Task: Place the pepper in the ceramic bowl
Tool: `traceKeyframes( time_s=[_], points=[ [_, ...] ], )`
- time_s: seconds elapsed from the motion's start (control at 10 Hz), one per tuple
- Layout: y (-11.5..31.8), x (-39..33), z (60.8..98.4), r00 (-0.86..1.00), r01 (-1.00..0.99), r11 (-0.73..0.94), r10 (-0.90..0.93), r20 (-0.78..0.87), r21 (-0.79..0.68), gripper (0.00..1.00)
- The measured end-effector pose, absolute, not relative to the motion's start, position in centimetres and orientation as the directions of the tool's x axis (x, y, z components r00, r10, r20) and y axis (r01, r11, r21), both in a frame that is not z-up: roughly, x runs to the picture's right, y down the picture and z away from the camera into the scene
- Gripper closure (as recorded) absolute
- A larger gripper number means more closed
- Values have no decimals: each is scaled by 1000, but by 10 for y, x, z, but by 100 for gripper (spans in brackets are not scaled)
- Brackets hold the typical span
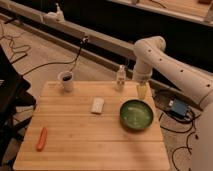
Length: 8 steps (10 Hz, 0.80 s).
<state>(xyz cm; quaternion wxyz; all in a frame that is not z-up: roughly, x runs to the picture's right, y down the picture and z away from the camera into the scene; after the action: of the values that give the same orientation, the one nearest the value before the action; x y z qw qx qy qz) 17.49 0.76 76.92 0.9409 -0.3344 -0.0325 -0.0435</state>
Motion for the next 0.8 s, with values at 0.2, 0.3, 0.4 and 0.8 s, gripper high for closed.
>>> traceKeyframes(
  time_s=[0.2,0.3,0.4,0.8],
  points=[
    [-4,127,776,977,200,790,-119,175,-579,22],
    [-11,92,776,959,262,799,-153,238,-541,22],
    [-14,71,776,945,300,800,-173,278,-520,22],
    [-9,-28,767,855,453,784,-247,457,-424,22]
  ],
)
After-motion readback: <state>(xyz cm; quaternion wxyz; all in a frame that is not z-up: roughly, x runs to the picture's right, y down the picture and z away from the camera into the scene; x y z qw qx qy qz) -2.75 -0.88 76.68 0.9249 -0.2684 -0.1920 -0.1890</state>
